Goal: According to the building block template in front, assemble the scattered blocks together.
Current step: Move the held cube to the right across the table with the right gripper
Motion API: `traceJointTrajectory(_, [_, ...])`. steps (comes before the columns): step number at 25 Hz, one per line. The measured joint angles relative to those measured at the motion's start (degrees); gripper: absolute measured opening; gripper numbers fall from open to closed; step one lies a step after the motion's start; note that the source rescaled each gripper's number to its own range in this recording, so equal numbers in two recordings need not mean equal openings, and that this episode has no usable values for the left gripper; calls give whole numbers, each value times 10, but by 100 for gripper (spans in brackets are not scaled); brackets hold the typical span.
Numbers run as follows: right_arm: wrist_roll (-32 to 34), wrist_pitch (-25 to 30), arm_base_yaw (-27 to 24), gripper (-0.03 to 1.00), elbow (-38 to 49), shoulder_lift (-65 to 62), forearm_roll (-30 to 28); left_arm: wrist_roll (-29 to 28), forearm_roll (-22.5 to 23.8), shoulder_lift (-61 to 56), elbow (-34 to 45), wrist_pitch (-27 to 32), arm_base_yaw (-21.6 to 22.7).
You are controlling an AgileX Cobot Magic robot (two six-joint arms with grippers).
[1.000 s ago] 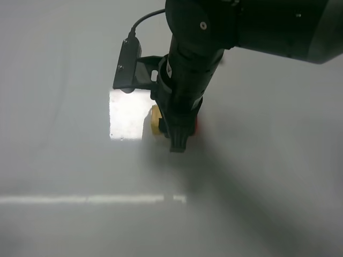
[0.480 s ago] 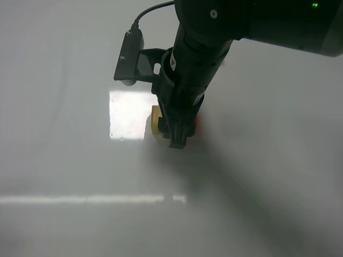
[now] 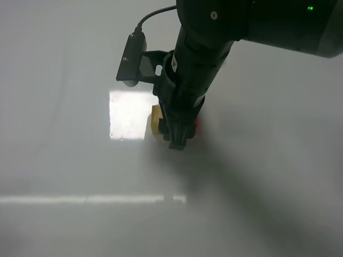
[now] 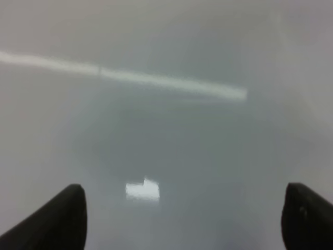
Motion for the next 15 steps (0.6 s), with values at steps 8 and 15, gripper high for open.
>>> traceJointTrajectory(8, [5,-1,0,33,0,11,-2,0,0,0,0,0,0])
traceJointTrajectory(15, [6,4,0,0,0,11,-16,0,0,0,0,0,0])
